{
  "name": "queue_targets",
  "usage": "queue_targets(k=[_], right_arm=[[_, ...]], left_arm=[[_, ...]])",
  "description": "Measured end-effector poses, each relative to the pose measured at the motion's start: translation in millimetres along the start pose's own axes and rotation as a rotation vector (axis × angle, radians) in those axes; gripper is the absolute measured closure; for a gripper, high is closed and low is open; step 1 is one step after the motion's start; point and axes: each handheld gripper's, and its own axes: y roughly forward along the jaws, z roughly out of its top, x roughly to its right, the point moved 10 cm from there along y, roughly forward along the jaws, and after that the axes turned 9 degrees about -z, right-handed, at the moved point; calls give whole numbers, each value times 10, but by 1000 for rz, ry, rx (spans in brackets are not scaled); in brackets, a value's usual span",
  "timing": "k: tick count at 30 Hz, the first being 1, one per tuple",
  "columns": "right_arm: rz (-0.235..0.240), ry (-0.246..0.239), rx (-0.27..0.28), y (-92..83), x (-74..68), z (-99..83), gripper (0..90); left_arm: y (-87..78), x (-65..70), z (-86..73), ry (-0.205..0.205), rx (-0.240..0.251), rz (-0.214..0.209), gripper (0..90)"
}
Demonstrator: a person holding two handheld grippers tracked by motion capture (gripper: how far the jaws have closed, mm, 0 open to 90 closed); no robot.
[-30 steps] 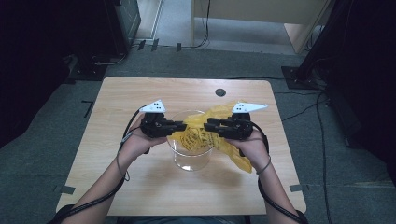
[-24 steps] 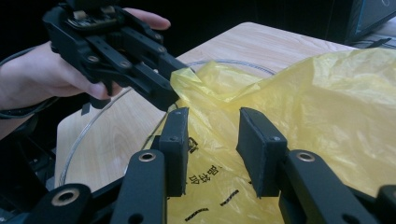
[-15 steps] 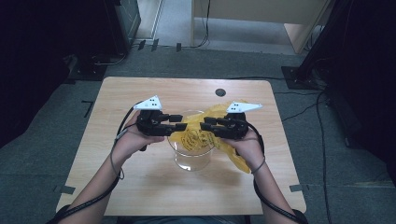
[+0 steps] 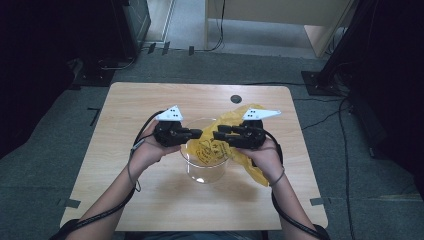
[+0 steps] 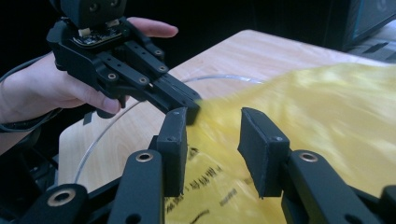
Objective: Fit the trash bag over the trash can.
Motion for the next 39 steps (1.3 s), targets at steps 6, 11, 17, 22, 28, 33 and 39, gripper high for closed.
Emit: queue_targets(k=[6,11,17,22,28,33,39], right_arm=[[-36,28,60,-227,162,102,633],[-62,45,92,-383,281,148,675],[-104,54,86,-434,417,106,719],[-118,51,78,-429,454,69,776],[-114,11,34,-279,375,-4,786],[-89,-36,11,-156,242,-21,571],[-94,-83,-5,-13,117,-34,465]], left_arm=[[-214,-103,46,-41,85,17,900],[-290,-160,33,-64,110,15,896],[-298,-167,4,-75,110,2,892],[-277,-144,2,-71,106,-6,886],[-213,-90,-23,-65,86,-19,880],[-195,-77,-22,-53,81,-19,819],[-252,-45,98,-29,118,6,567]])
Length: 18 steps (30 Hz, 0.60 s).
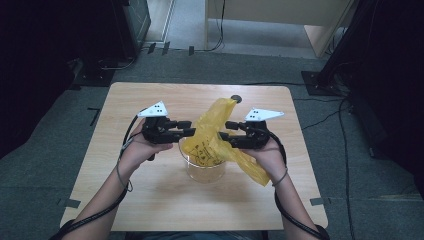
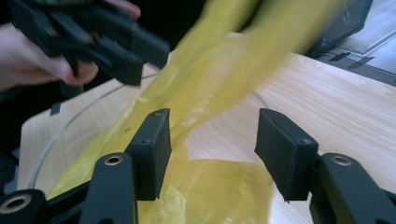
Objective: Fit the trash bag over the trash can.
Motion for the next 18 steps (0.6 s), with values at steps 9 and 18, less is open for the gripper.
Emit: queue_targets(k=[9,18], right_arm=[[41,-35,-19,97,-253,39,798],[-4,-81,-31,256,-410,45,870]], left_arm=[[62,116,68,16,-20,-7,463],[132,296,87,6,-61,-47,472]])
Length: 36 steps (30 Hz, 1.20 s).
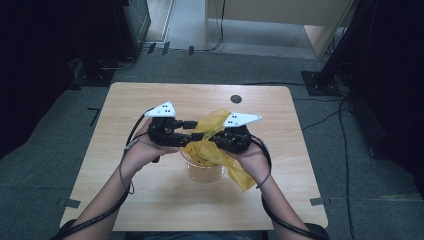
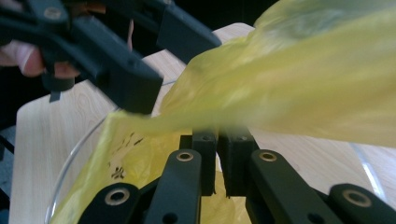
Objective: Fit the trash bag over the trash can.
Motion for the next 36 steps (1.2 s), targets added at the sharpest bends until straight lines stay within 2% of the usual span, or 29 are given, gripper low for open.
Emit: queue_targets(k=[4,8,10,17,23,25,31,34,36], right_arm=[[7,14,12,20,-35,25,874],[5,5,10,19,-41,25,879],[-3,5,13,-1,-11,27,881],[-55,40,31,-150,221,18,891],[-106,121,57,-284,525,-21,895],[-120,132,63,-322,602,-36,895],[-179,160,55,-406,794,-115,900],[-162,184,50,-395,813,-148,877],[-141,175,48,-373,775,-144,785]], left_arm=[[31,11,-58,30,-42,7,648],[-14,-21,-69,33,-58,22,849],[-58,-50,-66,38,-58,35,882],[-232,-176,-59,22,-31,64,890],[-360,-306,-91,-26,-9,79,890],[-397,-346,-116,-29,-12,85,891],[-494,-477,-186,-81,-1,113,900],[-491,-507,-203,-92,4,115,897],[-483,-499,-184,-87,14,114,856]])
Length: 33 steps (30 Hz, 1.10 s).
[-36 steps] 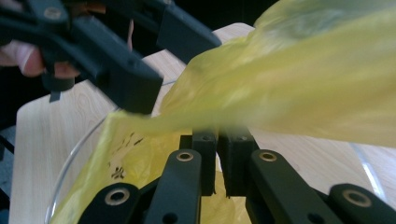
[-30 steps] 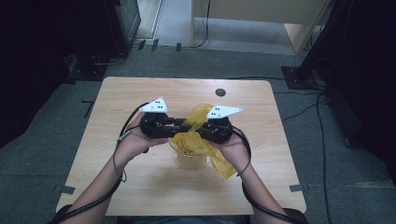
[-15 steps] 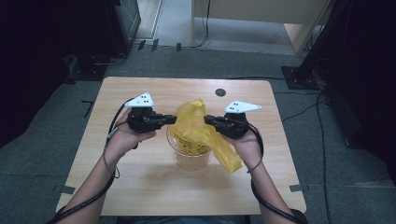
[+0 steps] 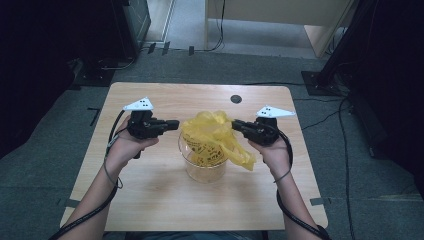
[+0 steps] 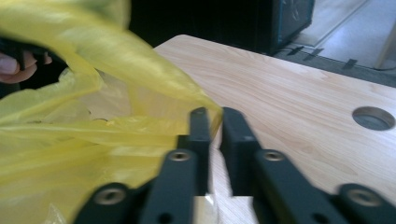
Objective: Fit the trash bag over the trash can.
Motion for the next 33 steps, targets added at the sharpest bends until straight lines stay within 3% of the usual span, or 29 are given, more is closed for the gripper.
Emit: queue_targets(k=[3,7,10,13,17,22,25,29,33], right_arm=[[16,-23,19,-6,-44,42,673],[1,-36,55,-65,-15,124,547],[42,-12,88,-148,-50,199,636],[88,-30,102,-231,-148,264,741],[112,-74,118,-339,-247,353,764],[118,-71,155,-456,-269,468,674],[116,-69,119,-395,-280,408,703],[102,-55,44,-133,-329,203,847],[91,-70,14,-13,-388,111,862]], left_arm=[[-11,19,34,11,9,4,777],[-49,49,96,12,29,7,686],[-61,98,128,15,24,-1,658],[-77,158,164,29,20,-11,651],[-145,214,242,47,41,-11,640],[-178,410,357,81,62,-51,649],[-145,486,375,99,58,-62,638],[-44,589,368,116,29,-61,601],[-21,639,377,119,27,-68,596]])
